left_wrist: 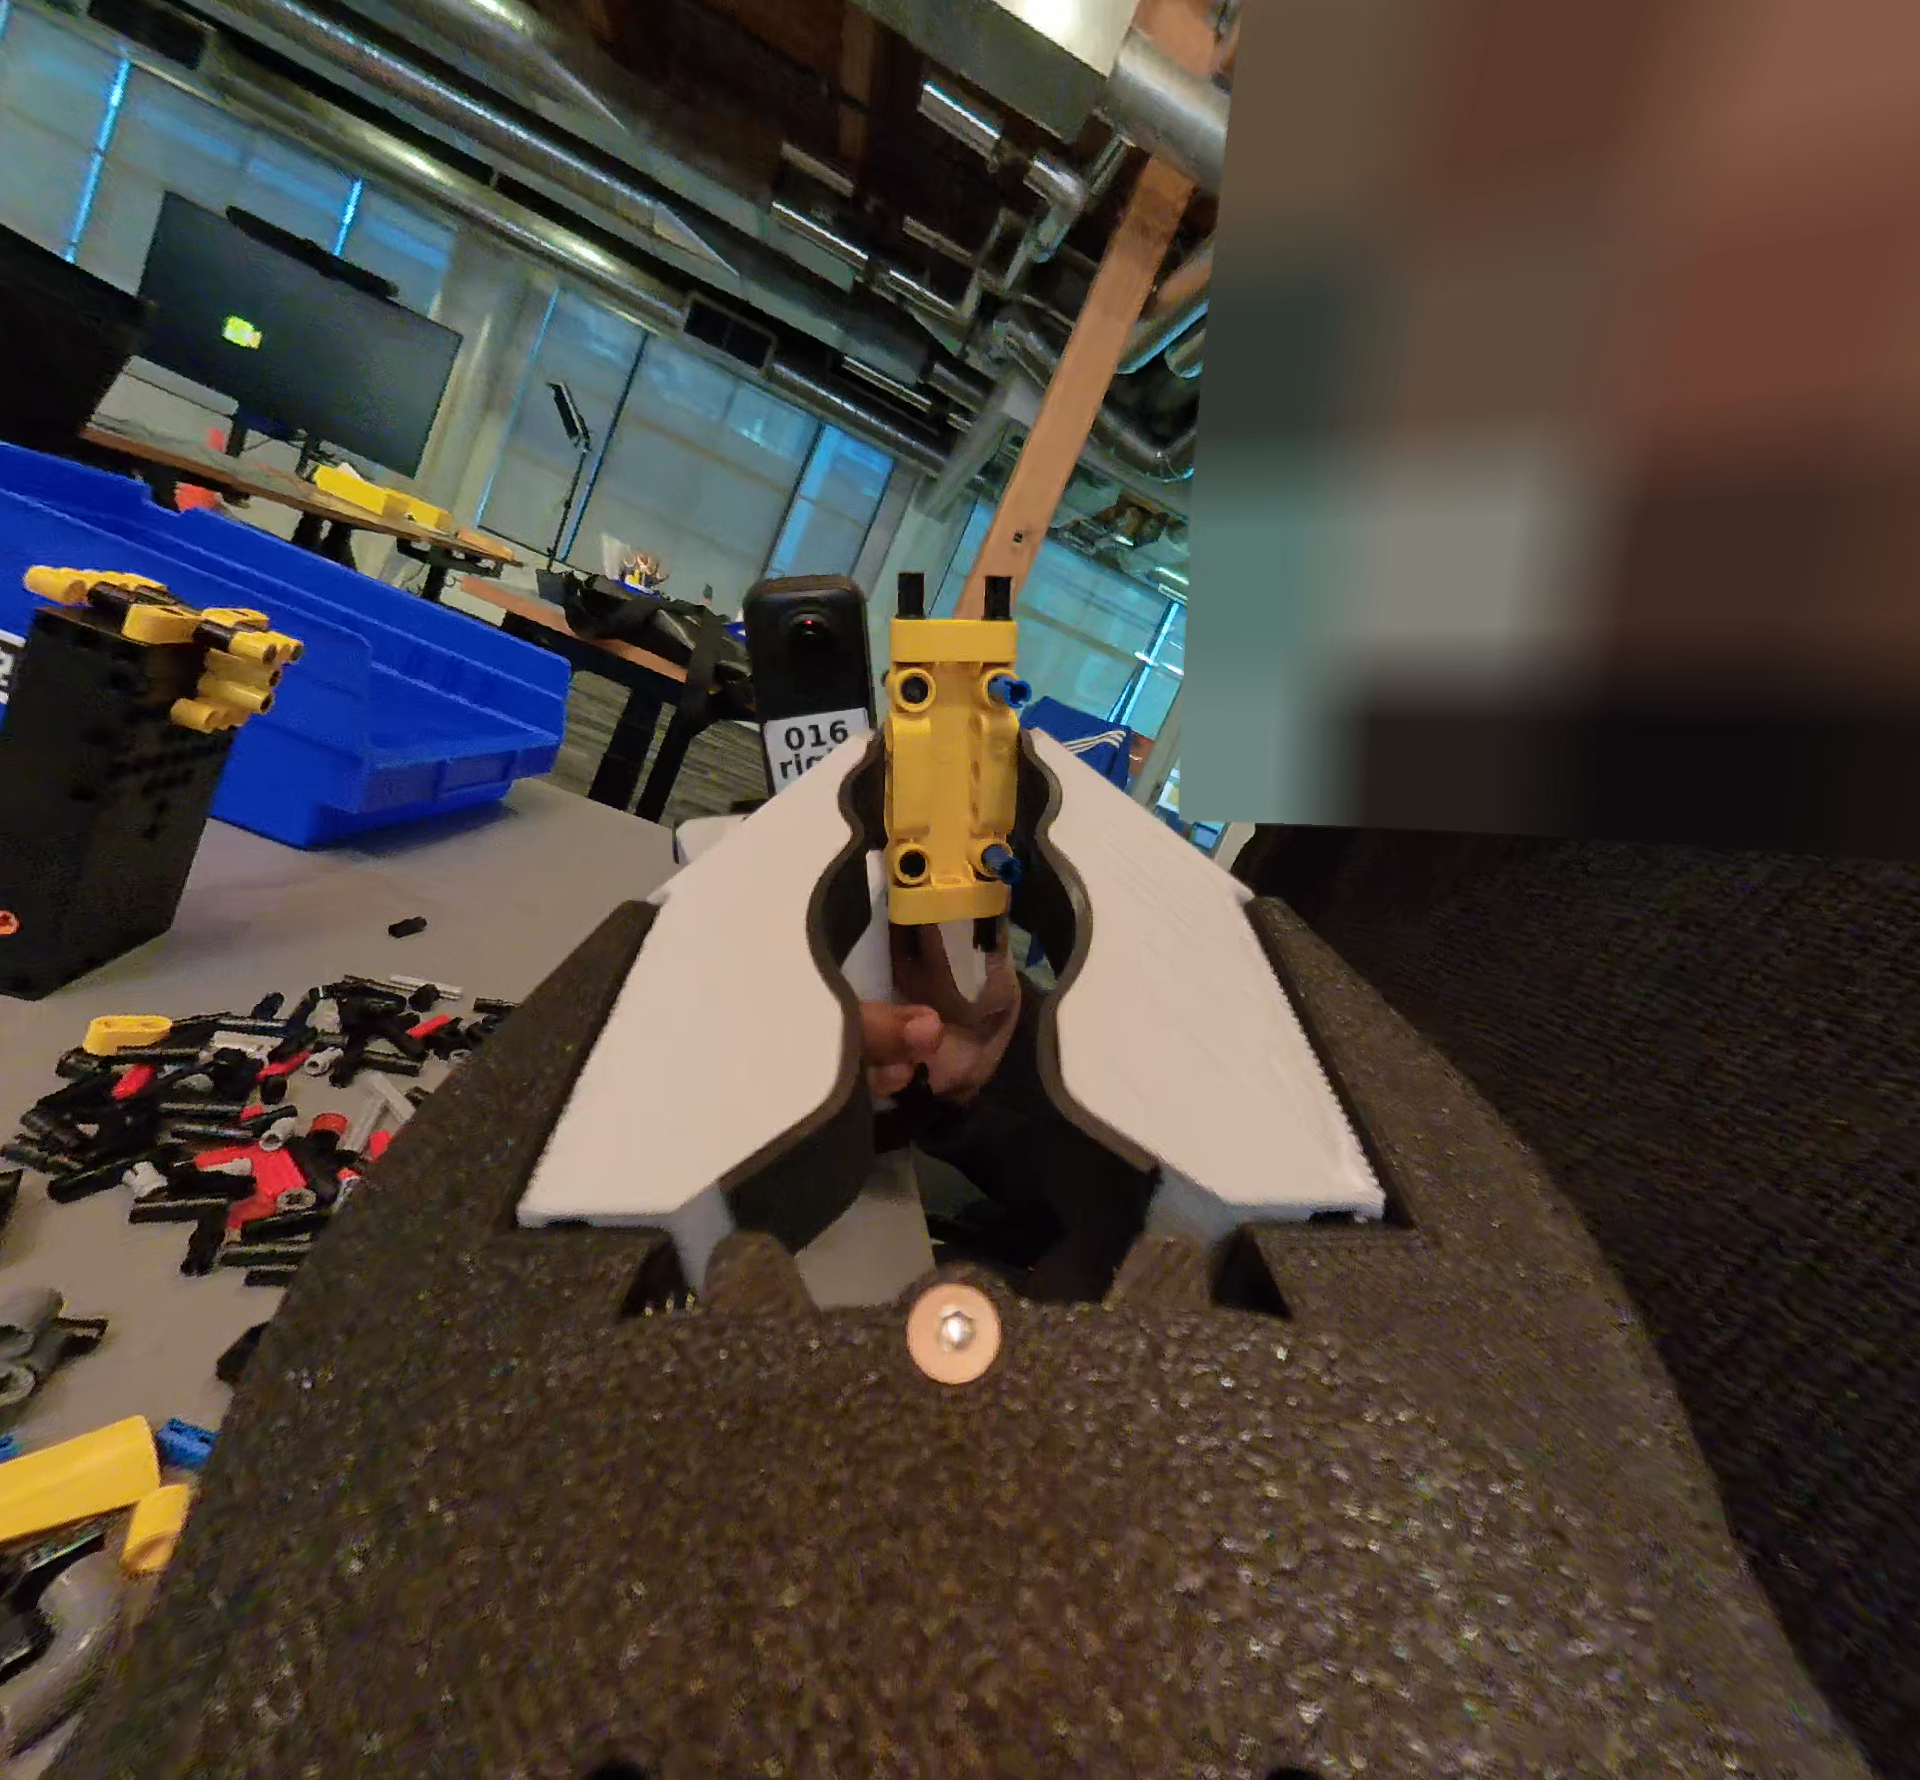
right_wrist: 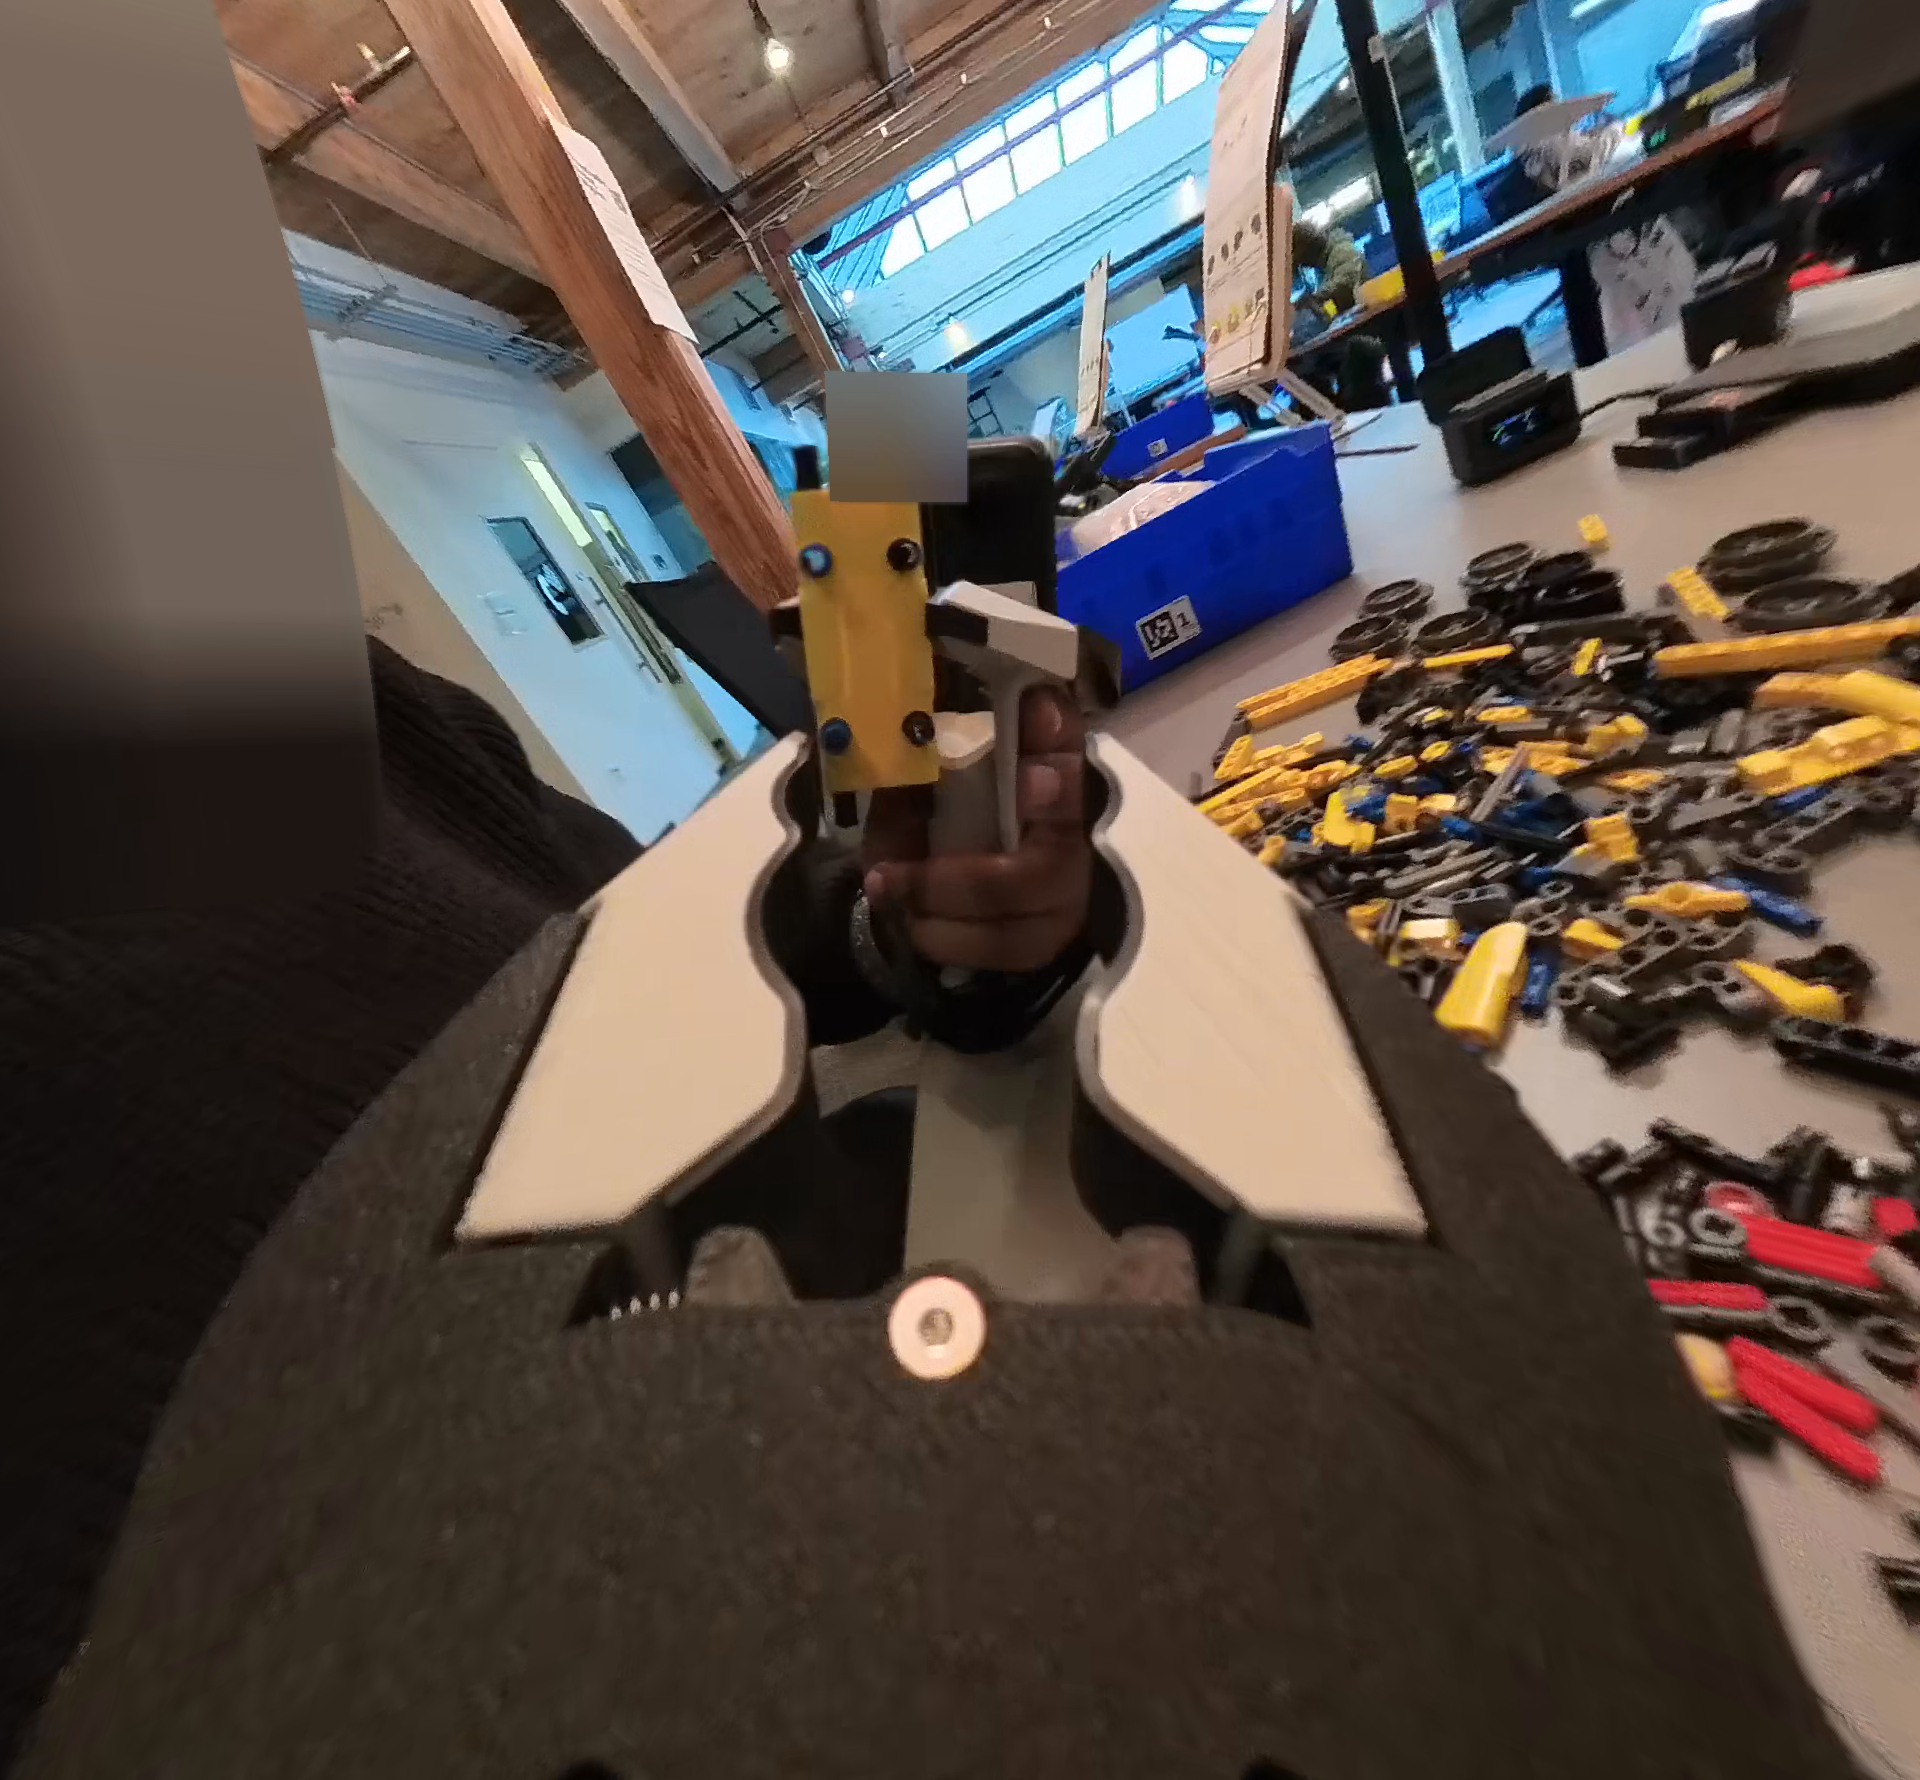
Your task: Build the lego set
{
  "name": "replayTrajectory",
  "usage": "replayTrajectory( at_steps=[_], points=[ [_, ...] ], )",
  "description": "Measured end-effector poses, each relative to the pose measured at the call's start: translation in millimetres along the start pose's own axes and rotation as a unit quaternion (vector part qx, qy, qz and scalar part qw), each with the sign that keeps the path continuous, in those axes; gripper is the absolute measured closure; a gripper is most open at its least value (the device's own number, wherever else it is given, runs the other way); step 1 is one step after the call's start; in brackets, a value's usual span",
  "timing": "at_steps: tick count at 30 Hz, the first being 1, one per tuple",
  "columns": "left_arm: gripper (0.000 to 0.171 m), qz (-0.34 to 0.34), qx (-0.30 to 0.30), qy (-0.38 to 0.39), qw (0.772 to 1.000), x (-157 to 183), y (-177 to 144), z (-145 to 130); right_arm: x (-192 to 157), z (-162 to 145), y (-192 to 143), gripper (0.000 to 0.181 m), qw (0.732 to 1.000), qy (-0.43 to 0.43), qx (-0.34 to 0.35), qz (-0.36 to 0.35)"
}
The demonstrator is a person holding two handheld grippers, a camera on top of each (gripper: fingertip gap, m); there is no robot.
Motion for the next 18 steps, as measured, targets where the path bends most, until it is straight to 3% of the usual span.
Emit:
replayTrajectory(
  at_steps=[9, 14, 18],
  points=[
    [0.147, 0.019, -0.013, 0.01, 1.0, -2, 4, -5, -7, -3, 10, 0.134, 0.994, 0.073, 0.04, 0.066],
    [0.147, 0.045, -0.028, 0.013, 0.999, -7, 5, -10, -5, -3, 9, 0.155, 0.996, 0.06, 0.04, 0.046],
    [0.134, 0.065, -0.038, 0.009, 0.997, -12, 4, -12, 3, -1, 1, 0.156, 0.999, 0.036, 0.013, 0.001]
  ],
)
Point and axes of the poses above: each gripper's, where its closed fingertips meet, y out along the fingers, z out of its top, x = y × z across the jaws, the point moved 4 cm from there along -y, back along the fingers
